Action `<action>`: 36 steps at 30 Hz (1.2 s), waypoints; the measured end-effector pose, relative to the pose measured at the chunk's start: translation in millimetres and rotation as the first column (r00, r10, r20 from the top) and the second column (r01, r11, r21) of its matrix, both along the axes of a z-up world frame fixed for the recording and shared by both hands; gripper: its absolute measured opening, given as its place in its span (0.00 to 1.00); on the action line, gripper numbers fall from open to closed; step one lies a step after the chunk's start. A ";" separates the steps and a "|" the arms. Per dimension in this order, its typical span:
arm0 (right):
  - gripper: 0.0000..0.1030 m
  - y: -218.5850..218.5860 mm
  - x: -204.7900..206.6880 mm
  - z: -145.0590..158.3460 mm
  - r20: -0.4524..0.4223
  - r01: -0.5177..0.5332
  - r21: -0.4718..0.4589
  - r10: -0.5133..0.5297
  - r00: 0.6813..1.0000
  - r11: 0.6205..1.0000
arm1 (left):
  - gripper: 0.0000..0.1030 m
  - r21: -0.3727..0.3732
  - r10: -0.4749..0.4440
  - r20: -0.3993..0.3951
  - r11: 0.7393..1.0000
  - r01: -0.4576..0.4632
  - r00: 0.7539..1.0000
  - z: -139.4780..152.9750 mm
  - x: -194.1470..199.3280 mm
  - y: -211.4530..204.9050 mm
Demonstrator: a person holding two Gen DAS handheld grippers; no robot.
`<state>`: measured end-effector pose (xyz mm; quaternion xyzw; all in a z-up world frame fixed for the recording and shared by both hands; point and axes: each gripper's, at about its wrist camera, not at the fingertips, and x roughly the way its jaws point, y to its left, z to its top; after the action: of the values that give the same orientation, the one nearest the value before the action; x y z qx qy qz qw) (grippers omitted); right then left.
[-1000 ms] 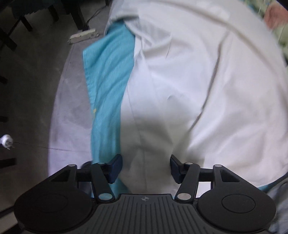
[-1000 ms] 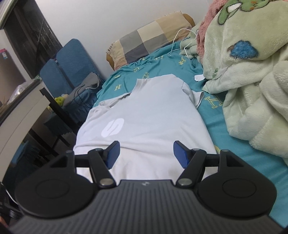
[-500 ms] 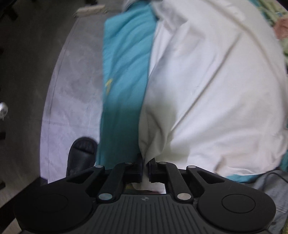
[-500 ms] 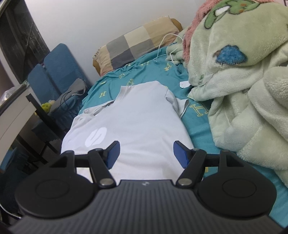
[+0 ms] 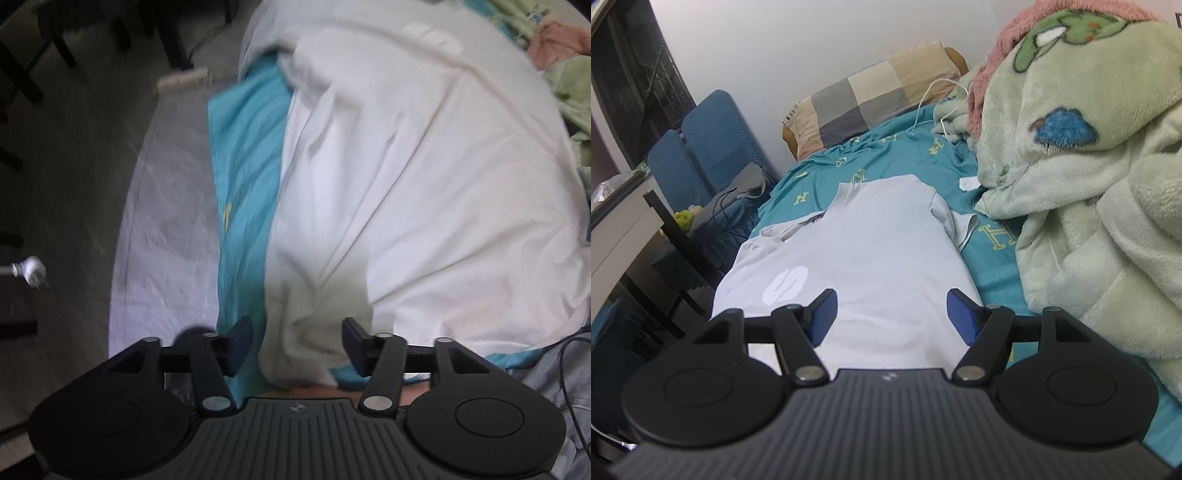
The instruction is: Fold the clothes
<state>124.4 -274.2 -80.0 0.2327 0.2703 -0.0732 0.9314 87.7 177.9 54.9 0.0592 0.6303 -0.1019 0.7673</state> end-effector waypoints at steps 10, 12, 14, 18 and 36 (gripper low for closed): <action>0.67 1.3 -10.2 13.4 0.047 -0.016 -0.037 0.018 0.999 0.999 | 0.92 -0.071 0.032 0.492 0.997 0.004 0.870 87.8 -9.7 -109.8; 0.67 2.0 -13.4 16.0 0.060 -0.022 -0.050 0.025 0.998 0.999 | 0.92 -0.084 0.019 0.538 0.996 0.031 0.843 83.8 -7.1 -134.5; 0.67 2.5 -15.5 19.4 0.075 -0.026 -0.061 0.031 0.997 0.998 | 0.93 -0.090 0.010 0.591 0.994 0.054 0.807 82.2 -3.8 -161.8; 0.67 5.8 -17.7 25.5 0.101 -0.030 -0.101 0.041 0.994 0.994 | 0.97 -0.158 0.070 0.655 0.986 0.046 0.752 56.8 17.0 -197.1; 0.66 17.6 -7.3 18.0 0.099 -0.038 -0.143 0.052 0.994 0.989 | 0.98 -0.174 0.103 0.684 0.984 0.025 0.722 -93.9 47.5 -183.7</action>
<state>117.1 -256.6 -62.1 0.1636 0.2215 -0.0591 0.9595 135.3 -5.8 -39.0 0.0137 0.2893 -0.1102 0.9508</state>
